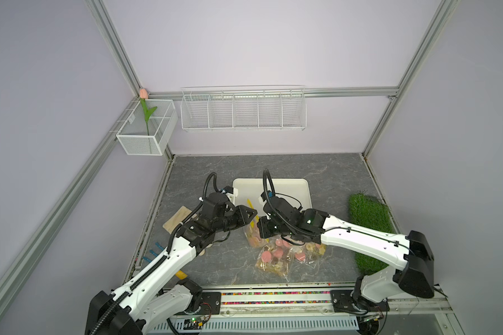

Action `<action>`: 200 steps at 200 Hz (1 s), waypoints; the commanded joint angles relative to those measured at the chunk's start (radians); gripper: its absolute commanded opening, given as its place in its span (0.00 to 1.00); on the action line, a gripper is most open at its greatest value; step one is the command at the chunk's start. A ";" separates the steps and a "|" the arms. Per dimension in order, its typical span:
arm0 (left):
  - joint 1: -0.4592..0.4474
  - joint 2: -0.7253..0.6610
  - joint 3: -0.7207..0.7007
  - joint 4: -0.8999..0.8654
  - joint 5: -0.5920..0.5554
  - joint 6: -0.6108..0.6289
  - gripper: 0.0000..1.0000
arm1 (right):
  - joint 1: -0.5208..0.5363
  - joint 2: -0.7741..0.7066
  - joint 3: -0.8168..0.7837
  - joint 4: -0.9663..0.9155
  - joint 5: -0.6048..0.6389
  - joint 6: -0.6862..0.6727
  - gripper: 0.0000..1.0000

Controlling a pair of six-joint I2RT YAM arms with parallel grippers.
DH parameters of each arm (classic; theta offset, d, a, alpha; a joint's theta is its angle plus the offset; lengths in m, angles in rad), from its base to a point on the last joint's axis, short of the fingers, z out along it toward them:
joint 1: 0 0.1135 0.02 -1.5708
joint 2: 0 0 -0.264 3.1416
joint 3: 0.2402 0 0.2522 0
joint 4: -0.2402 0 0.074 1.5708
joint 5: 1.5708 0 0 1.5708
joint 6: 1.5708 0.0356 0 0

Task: Pour cookies out of the ziploc bag
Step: Open the ziploc bag at the center of the board.

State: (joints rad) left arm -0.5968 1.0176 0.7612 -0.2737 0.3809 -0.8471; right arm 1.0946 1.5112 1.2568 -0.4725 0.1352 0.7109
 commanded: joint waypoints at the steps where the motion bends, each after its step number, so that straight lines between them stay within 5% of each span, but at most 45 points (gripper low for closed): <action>1: -0.005 0.001 -0.004 0.038 -0.026 -0.015 0.21 | 0.004 0.004 0.017 0.034 0.021 -0.001 0.07; 28: -0.005 0.007 -0.016 0.057 -0.017 -0.021 0.21 | 0.004 -0.006 0.000 0.060 0.018 -0.005 0.07; 96: -0.005 0.029 -0.019 0.057 -0.021 -0.011 0.00 | 0.004 -0.008 -0.016 0.080 0.019 -0.022 0.11; 122: -0.005 0.022 -0.004 0.014 -0.031 0.036 0.00 | 0.004 -0.020 -0.037 0.089 0.007 -0.037 0.32; 133: -0.005 0.019 0.005 -0.001 -0.033 0.065 0.00 | 0.000 -0.036 -0.050 0.086 0.007 -0.054 0.53; 152: -0.003 0.013 0.013 -0.003 -0.015 0.097 0.00 | -0.012 -0.076 -0.074 0.072 0.013 -0.079 0.75; 200: 0.013 0.002 0.026 -0.026 0.046 0.208 0.00 | -0.138 -0.176 -0.151 0.102 -0.163 -0.127 0.72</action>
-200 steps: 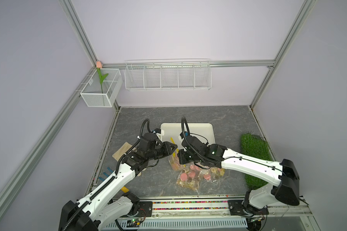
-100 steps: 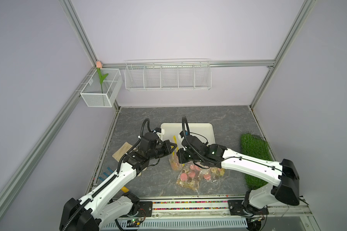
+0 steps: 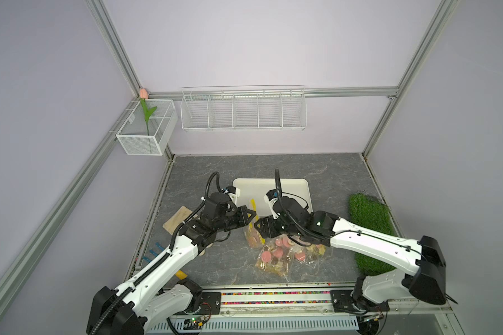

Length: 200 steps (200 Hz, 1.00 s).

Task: Pour cookies out of the ziploc bag
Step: Open the ziploc bag at the center of the board.

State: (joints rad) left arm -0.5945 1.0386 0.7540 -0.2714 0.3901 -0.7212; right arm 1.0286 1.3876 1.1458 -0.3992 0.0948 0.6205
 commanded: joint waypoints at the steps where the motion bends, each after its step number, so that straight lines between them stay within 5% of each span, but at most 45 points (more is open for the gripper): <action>1: 0.011 -0.019 0.033 -0.029 0.037 0.084 0.00 | -0.075 -0.053 -0.041 0.031 -0.129 -0.039 0.71; 38: 0.023 -0.015 0.027 0.023 0.116 0.088 0.00 | -0.138 -0.075 -0.063 0.079 -0.292 -0.114 0.63; 89: 0.024 -0.005 0.031 0.074 0.200 0.082 0.00 | -0.180 -0.024 -0.113 0.268 -0.524 -0.046 0.56; 200: 0.025 -0.006 0.026 0.057 0.194 0.089 0.00 | -0.185 0.024 -0.183 0.381 -0.504 -0.004 0.28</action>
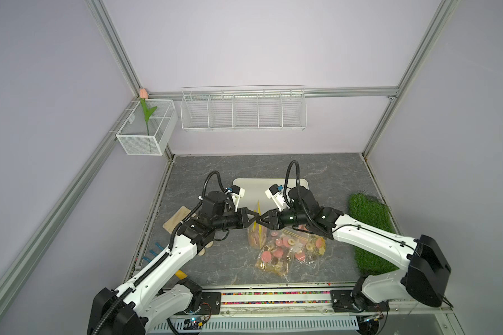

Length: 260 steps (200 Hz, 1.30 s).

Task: Pour cookies out of the ziploc bag
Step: Open the ziploc bag at the center of the board.

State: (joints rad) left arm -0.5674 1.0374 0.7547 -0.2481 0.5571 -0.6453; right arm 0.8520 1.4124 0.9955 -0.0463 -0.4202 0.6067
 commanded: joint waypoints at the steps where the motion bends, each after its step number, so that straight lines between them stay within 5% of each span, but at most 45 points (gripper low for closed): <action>1: -0.002 -0.005 0.026 0.033 0.027 0.014 0.00 | -0.008 -0.001 -0.033 0.030 0.011 0.010 0.28; 48: 0.003 -0.003 0.022 0.036 0.030 0.018 0.00 | -0.017 0.000 -0.049 0.040 0.011 0.012 0.15; 202: 0.011 -0.010 0.020 -0.003 0.030 0.056 0.00 | -0.043 -0.024 -0.059 0.061 -0.058 0.003 0.33; 260: 0.011 -0.011 0.024 -0.027 0.033 0.073 0.00 | -0.052 -0.021 -0.071 0.085 -0.063 0.011 0.24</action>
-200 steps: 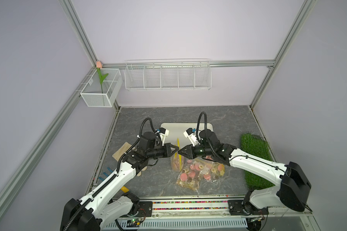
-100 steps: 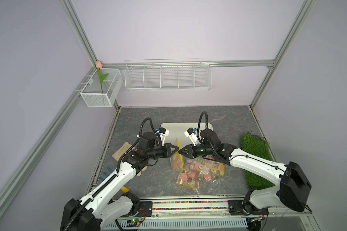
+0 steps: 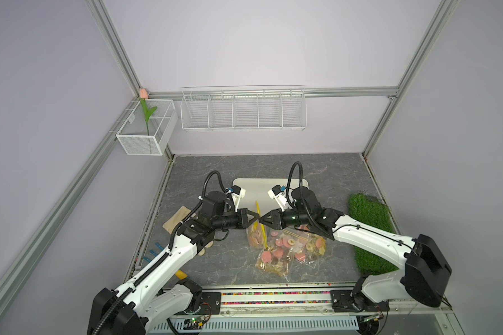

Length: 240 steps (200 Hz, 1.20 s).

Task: Pour cookies out of the ziploc bag
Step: Open the ziploc bag at the center of the board.

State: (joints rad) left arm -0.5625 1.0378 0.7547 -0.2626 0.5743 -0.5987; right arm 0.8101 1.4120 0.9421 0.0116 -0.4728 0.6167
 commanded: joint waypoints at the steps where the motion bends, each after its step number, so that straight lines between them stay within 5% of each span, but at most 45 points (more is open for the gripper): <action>1: 0.006 -0.013 0.024 -0.012 0.016 0.027 0.00 | -0.010 -0.021 -0.017 0.028 -0.011 0.001 0.24; 74: 0.006 -0.007 0.029 -0.031 0.015 0.037 0.00 | -0.021 -0.025 -0.017 0.031 -0.024 0.002 0.34; 240: 0.005 -0.006 0.024 -0.027 0.015 0.037 0.00 | -0.026 0.023 -0.018 0.063 -0.046 0.014 0.08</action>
State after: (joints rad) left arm -0.5617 1.0378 0.7547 -0.2890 0.5774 -0.5709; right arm 0.7891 1.4147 0.9382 0.0475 -0.5030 0.6292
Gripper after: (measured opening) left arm 0.046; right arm 0.091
